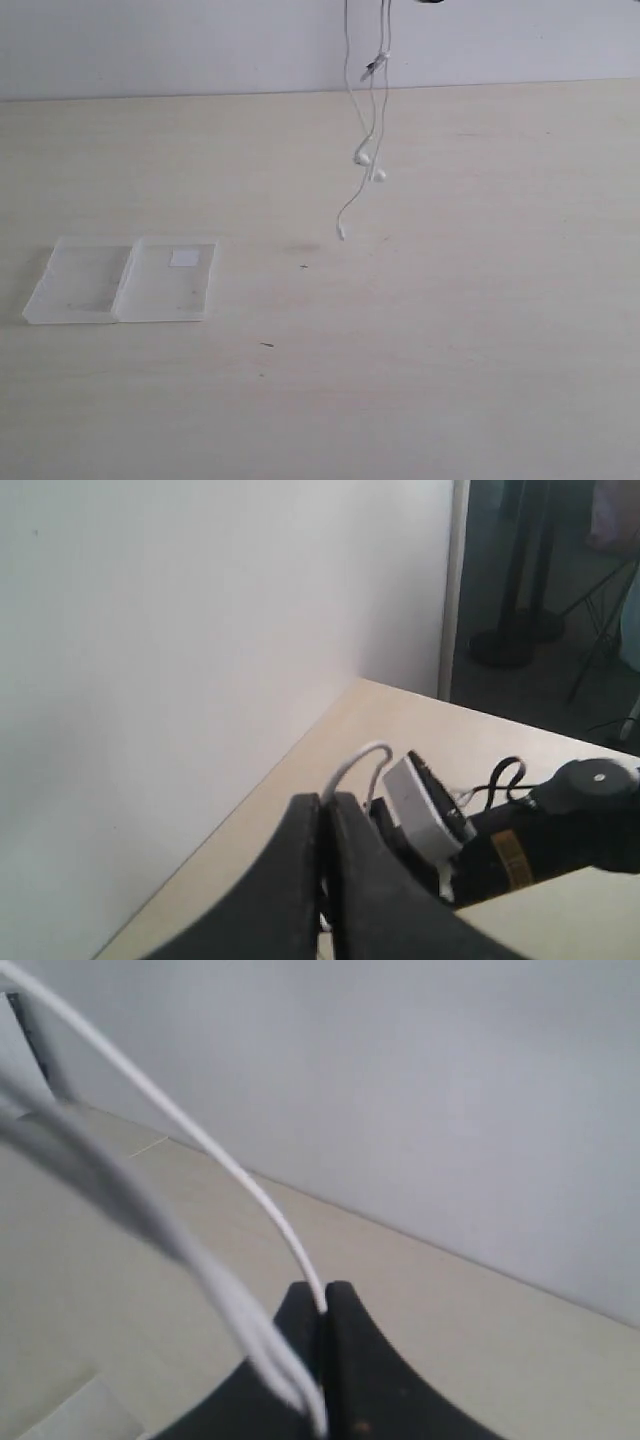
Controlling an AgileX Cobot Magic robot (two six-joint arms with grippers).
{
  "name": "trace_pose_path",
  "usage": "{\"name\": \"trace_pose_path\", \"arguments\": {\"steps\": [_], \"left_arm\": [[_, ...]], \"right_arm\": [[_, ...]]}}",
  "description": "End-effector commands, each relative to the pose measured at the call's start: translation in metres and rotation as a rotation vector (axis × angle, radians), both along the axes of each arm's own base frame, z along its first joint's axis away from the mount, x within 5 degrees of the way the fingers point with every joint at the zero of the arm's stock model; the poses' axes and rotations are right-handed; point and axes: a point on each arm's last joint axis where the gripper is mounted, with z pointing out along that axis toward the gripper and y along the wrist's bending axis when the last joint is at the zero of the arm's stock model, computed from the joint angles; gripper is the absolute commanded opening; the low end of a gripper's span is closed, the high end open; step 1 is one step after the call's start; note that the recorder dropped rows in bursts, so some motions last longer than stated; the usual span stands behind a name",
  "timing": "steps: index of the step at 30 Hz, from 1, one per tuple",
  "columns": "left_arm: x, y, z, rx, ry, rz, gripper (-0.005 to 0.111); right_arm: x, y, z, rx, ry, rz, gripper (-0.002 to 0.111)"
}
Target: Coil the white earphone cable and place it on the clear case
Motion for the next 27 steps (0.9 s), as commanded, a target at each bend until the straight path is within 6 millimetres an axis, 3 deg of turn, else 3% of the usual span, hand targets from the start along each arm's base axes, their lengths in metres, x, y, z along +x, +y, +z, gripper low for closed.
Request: {"name": "trace_pose_path", "arguments": {"steps": [1,6,10,22,27], "left_arm": [[0.006,0.008,-0.005,0.067,-0.013,0.094,0.0],[0.019,0.023,-0.012,0.163,-0.005,0.285,0.0],[0.042,0.027,-0.03,0.22,0.057,0.39,0.0],[0.113,0.012,-0.1,0.303,0.208,0.432,0.0],[0.125,0.015,-0.112,0.344,0.225,0.498,0.0]], "right_arm": [[-0.012,-0.013,0.019,-0.044,-0.035,0.008,0.0],[-0.027,-0.017,0.034,-0.015,-0.029,0.026,0.0],[-0.034,-0.02,0.044,-0.004,-0.061,0.02,0.0],[-0.039,-0.018,0.046,0.012,-0.045,0.083,0.0],[-0.036,-0.024,0.046,0.01,-0.047,0.057,0.0]]}}
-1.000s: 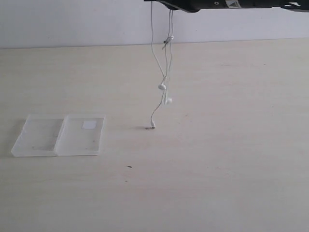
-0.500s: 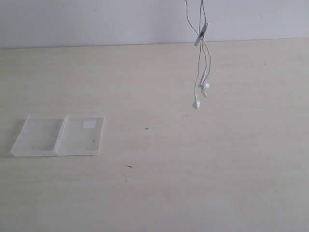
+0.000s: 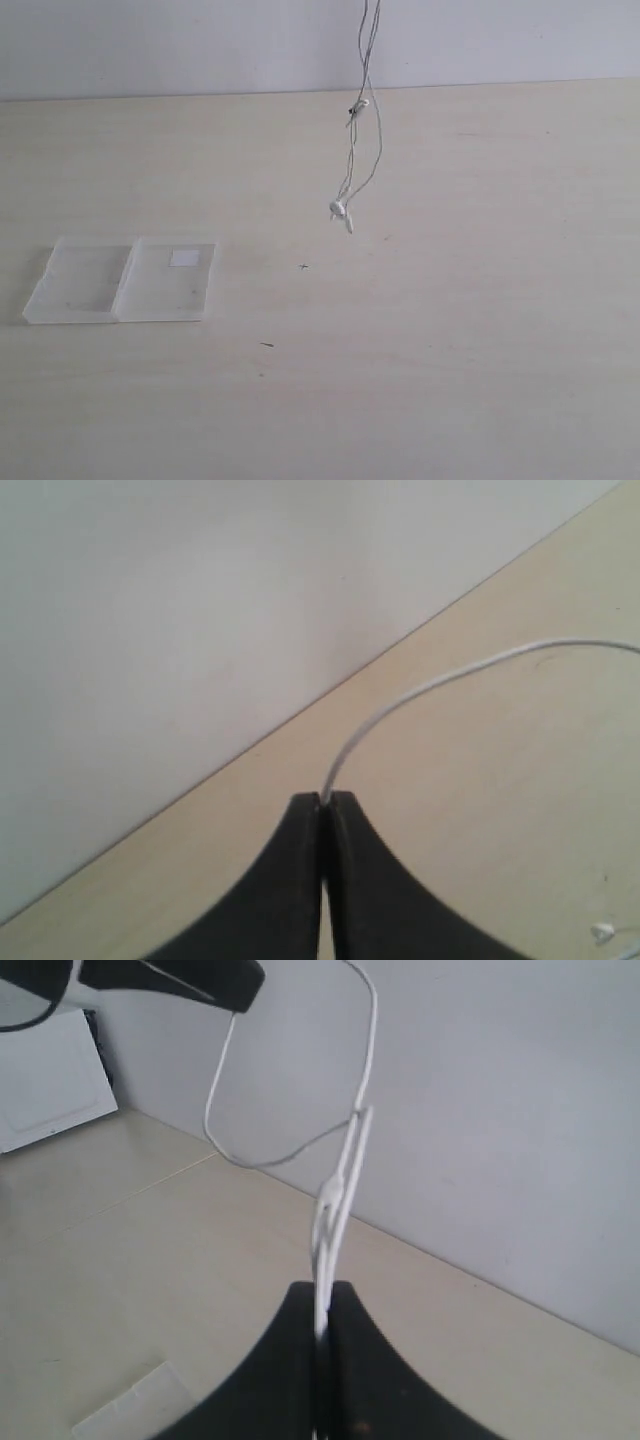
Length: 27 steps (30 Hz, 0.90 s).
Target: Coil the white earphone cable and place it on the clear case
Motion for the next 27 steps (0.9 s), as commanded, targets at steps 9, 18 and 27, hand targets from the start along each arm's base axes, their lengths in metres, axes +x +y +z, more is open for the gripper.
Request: {"name": "trace_pose_path", "arguments": {"steps": [9,18,27], "left_arm": [[0.014,0.049,0.011,0.007,-0.121,0.269,0.0],[0.016,0.073,0.012,-0.105,-0.1,0.292,0.0],[0.032,0.072,-0.012,-0.075,-0.007,0.291,0.016]], "right_arm": [[0.012,-0.03,-0.023,-0.035,0.055,-0.076,0.0],[0.019,-0.027,-0.037,-0.059,0.09,-0.058,0.0],[0.014,-0.023,-0.038,-0.049,0.104,0.015,0.0]]}}
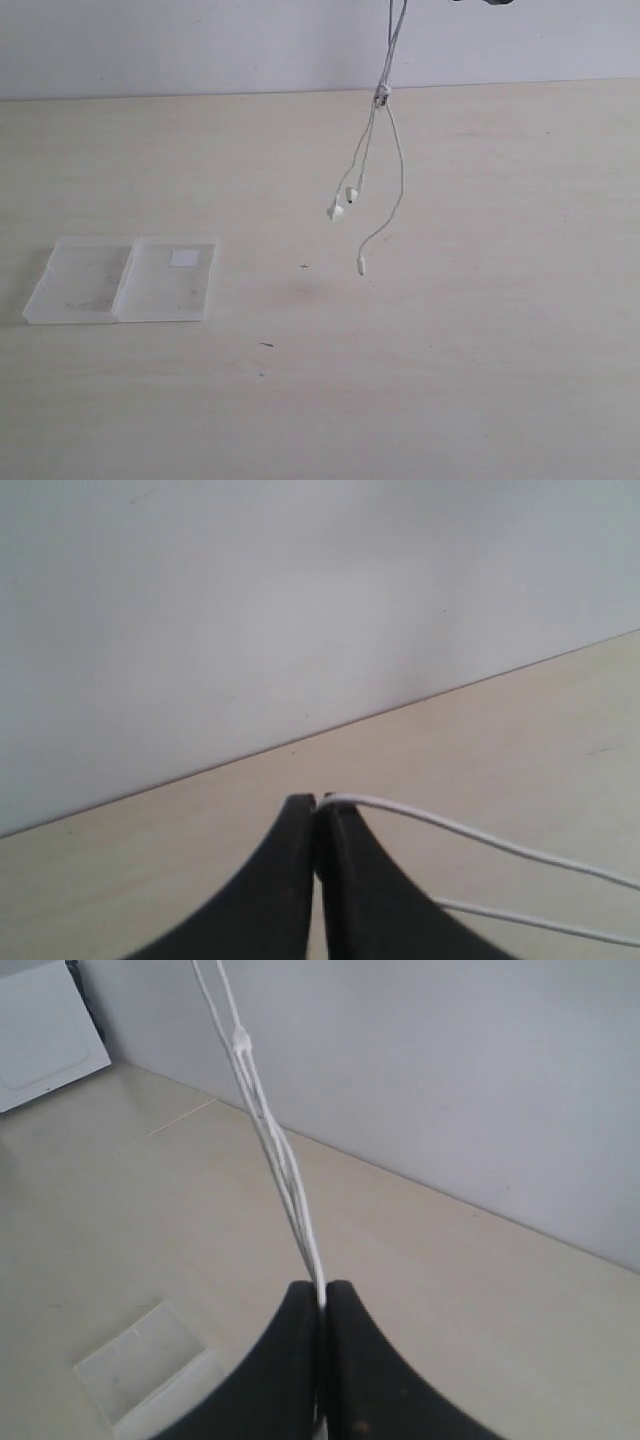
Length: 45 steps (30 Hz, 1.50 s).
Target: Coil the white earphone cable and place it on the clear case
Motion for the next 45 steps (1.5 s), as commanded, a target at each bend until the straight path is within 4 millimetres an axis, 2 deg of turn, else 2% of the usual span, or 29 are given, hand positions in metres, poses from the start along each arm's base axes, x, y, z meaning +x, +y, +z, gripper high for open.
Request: {"name": "trace_pose_path", "arguments": {"steps": [1,4,7,17,24,28,41,43,45], "left_arm": [[0.016,0.015,-0.015,0.088,0.013,0.059,0.023],[0.024,0.015,-0.026,0.087,0.046,0.062,0.043],[0.031,0.014,-0.037,0.088,0.08,0.064,0.055],[0.043,0.01,-0.071,0.091,0.237,0.032,0.058],[0.046,-0.012,-0.081,-0.052,0.265,-0.162,0.083],[0.044,-0.019,-0.083,-0.106,0.272,-0.226,0.083],[0.035,-0.022,-0.079,-0.126,0.277,-0.259,0.083],[0.034,-0.027,-0.082,-0.119,0.262,-0.345,0.083],[0.032,-0.038,-0.085,-0.157,0.222,-0.502,0.078]], "right_arm": [[-0.001,-0.003,-0.004,-0.021,0.002,0.022,0.0],[-0.002,-0.003,-0.004,-0.02,0.003,0.027,0.0],[-0.002,-0.003,-0.004,-0.02,0.003,0.027,0.0],[0.0,-0.004,-0.004,-0.027,-0.005,0.001,0.0],[0.002,-0.006,-0.004,-0.034,-0.012,-0.019,0.0],[0.002,-0.006,-0.004,-0.034,-0.012,-0.019,0.0],[0.007,-0.004,-0.012,-0.051,0.002,-0.015,0.0],[0.007,-0.004,-0.012,-0.056,-0.003,-0.012,0.0],[0.006,-0.005,-0.011,-0.056,-0.009,-0.012,0.0]]}}
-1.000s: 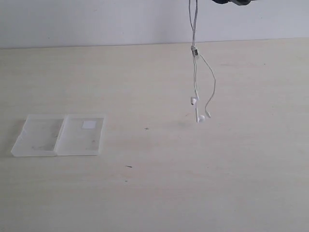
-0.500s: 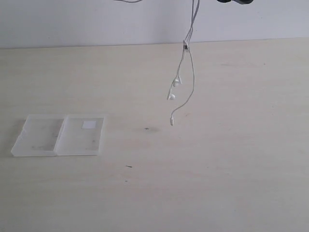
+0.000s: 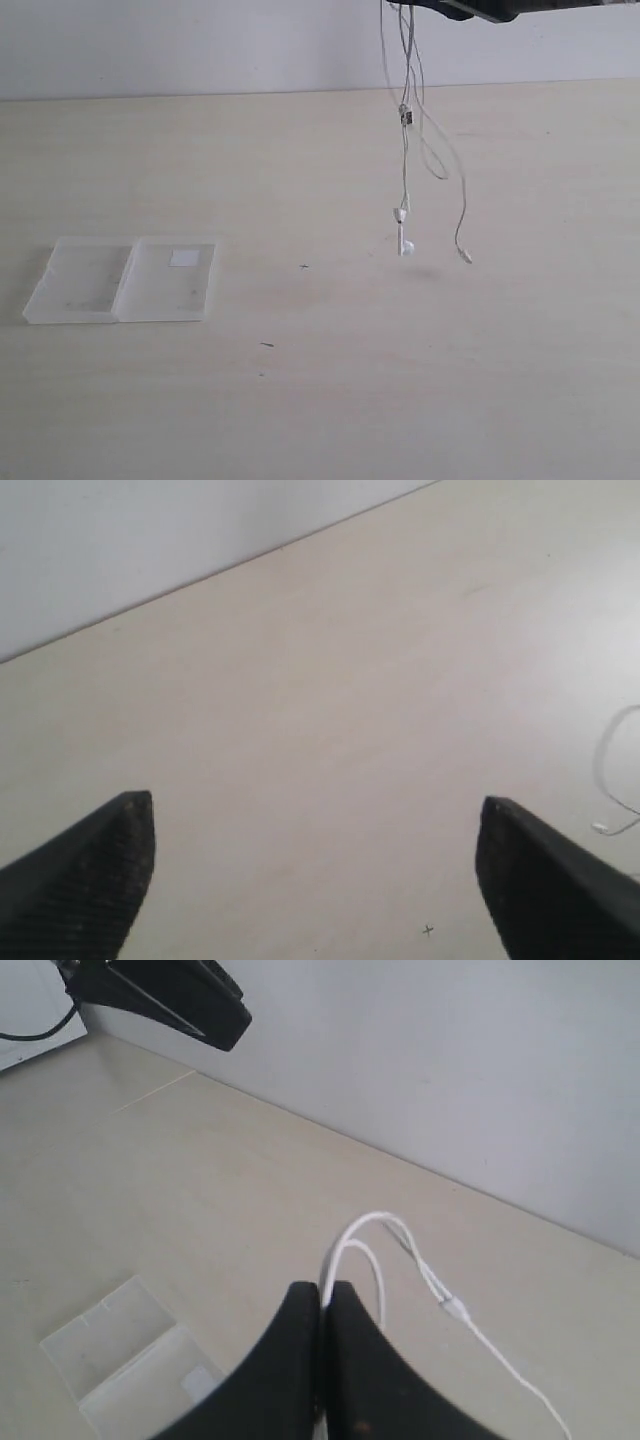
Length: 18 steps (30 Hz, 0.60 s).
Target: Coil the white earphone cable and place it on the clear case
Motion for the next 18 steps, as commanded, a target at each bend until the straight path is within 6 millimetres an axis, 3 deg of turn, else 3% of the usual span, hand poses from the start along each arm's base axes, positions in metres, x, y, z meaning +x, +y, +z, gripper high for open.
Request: {"name": "trace_pose_path", "arguments": {"steps": [1,4,8,13,18], "left_arm": [[-0.006,-0.022,-0.002,-0.133,-0.085,-0.281,0.074],[-0.009,-0.026,-0.008,-0.255,-0.164,-0.43,0.066],[-0.01,-0.016,-0.024,-0.381,-0.207,-0.479,0.071],[-0.012,0.0,-0.056,-0.487,-0.283,-0.502,0.072],[-0.025,-0.002,-0.092,-0.531,-0.413,-0.551,0.072]], "right_arm": [[0.0,-0.003,0.001,-0.011,-0.017,-0.006,0.0],[0.0,-0.002,0.001,-0.009,-0.015,0.001,0.0],[0.0,-0.003,0.001,-0.011,-0.017,-0.008,0.0],[-0.003,0.0,0.001,-0.002,-0.008,0.036,0.0],[-0.01,0.006,0.002,0.011,0.002,0.137,0.0]]}}
